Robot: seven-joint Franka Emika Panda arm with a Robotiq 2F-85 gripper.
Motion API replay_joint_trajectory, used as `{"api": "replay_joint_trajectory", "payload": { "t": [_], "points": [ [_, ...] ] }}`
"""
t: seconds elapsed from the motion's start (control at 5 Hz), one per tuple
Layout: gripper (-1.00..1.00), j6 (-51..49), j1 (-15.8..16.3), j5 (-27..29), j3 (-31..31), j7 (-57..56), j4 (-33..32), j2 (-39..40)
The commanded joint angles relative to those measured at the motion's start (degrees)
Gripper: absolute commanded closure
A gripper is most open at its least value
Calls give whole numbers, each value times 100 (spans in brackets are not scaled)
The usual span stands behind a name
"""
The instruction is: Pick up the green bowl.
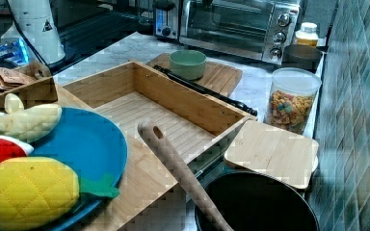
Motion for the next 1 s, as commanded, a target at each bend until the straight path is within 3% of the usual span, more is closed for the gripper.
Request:
{"api": "replay_joint_trajectory", "payload": {
  "t": [0.2, 0.4, 0.8, 1.0],
  "points": [
    [100, 759, 419, -51, 413, 1401, -1272, -796],
    [-100, 837, 421, 19, 473, 1381, -1558, -961],
    [-100, 1468, 466, -161, 519, 1662, -2384, -1049],
    [-100, 1515, 485, -116, 507, 1715, -2461, -771]
  ]
}}
